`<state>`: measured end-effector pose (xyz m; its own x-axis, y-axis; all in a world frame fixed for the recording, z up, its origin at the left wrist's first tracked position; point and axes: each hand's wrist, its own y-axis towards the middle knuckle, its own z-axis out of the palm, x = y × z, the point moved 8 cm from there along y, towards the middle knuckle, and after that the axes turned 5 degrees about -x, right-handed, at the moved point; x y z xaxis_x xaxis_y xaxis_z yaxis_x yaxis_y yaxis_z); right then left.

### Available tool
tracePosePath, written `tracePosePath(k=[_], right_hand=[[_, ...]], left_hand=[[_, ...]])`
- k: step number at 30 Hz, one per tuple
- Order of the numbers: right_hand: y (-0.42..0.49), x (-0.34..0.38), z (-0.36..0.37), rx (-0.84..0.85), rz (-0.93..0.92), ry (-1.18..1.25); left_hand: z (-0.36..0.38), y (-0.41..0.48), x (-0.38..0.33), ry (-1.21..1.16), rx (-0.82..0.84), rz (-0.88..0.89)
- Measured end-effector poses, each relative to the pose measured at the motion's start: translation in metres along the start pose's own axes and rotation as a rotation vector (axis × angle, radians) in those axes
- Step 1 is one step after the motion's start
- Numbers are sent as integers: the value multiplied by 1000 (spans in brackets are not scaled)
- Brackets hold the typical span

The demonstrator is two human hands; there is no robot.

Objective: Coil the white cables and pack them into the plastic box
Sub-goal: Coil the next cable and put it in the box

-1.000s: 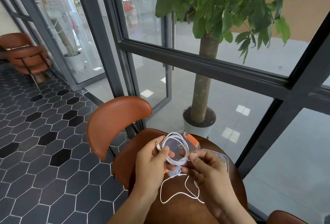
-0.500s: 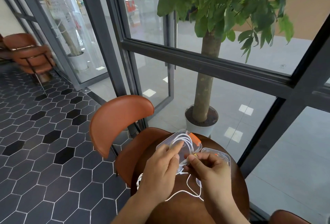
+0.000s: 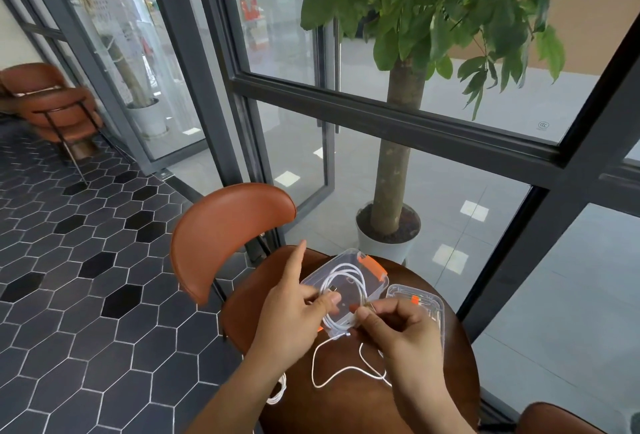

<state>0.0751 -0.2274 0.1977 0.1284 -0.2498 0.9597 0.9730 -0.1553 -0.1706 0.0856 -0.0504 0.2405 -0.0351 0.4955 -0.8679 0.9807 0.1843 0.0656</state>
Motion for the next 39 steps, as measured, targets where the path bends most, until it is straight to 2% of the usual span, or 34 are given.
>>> tracePosePath(k=[3, 8, 11, 14, 16, 20, 30, 35, 39], right_hand=[[-6, 2, 4, 39, -62, -39], [-19, 8, 23, 119, -185, -111], [-8, 10, 20, 109, -142, -73], [5, 6, 17, 130, 15, 19], [10, -2, 17, 112, 121, 93], [10, -10, 20, 100, 168, 93], [6, -3, 19, 139, 52, 9], [-2, 5, 27, 200, -48, -59], [-5, 8, 31, 224, -119, -70]], left_hand=[[-1, 1, 10, -33, -58, -90], [-16, -4, 17, 15, -412, -114], [-9, -5, 31, -303, -365, -287], [10, -6, 47, -645, -199, -496], [18, -9, 46, -759, -118, -527], [25, -12, 46, -838, -114, -553], [18, -13, 58, -639, -97, -493], [-5, -9, 49, -301, -323, -223], [-13, -11, 46, -159, -433, -104]])
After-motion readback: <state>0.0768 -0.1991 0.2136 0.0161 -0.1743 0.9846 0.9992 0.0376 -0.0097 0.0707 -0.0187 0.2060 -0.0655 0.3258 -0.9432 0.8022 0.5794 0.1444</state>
